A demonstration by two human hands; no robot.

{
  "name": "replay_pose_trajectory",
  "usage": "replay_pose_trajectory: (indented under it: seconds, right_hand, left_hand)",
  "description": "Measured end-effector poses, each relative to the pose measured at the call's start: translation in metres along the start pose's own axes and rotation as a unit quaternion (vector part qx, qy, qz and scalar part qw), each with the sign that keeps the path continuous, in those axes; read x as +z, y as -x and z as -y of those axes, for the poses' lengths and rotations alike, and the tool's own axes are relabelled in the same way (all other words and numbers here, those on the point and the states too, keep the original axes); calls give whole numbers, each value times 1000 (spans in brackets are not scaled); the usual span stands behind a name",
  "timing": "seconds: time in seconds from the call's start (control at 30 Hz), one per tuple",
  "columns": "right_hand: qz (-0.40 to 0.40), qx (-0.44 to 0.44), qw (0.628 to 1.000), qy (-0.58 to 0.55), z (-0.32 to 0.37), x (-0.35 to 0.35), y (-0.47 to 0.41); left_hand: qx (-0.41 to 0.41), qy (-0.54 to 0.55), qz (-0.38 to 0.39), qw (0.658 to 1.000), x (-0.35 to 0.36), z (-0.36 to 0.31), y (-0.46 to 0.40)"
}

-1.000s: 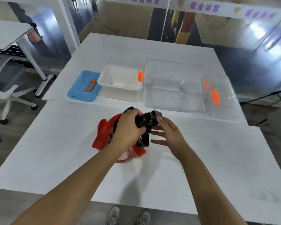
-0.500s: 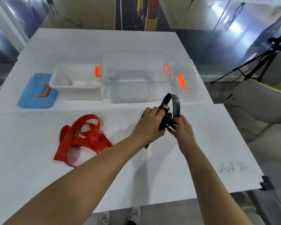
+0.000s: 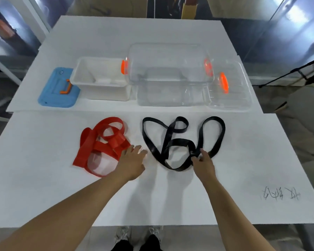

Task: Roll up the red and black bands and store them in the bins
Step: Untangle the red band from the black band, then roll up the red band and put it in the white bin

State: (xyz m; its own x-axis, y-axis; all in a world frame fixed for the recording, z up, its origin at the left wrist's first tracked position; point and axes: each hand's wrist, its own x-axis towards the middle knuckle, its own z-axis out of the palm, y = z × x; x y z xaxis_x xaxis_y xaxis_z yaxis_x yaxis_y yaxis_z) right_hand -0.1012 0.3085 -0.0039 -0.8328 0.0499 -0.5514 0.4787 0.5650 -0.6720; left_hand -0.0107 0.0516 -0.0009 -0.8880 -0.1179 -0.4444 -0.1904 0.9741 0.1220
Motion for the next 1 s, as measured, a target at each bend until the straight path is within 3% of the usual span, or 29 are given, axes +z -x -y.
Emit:
replay_pose_trajectory:
  seconds: [0.17,0.4,0.53,0.7,0.87,1.0]
  right_hand:
    - [-10,-48,997,57,-4,19,9]
    - [-7,-116,990,81,2,56,34]
    - [42,-119,988,85,12,76,48]
    - [114,-165,973,118,28,100,76]
    - [149,-231,956,102,52,115,106]
    - [203,-301,930,61,85,122,138]
  left_hand:
    - [-18,-24,41,999,26,54,20]
    - [12,72,-75,994,39,71,39]
    - [10,116,-125,985,32,75,54]
    - [-2,224,-151,963,2,73,83]
    - [-11,219,-197,956,-49,67,113]
    - [-13,390,-165,906,-107,56,135]
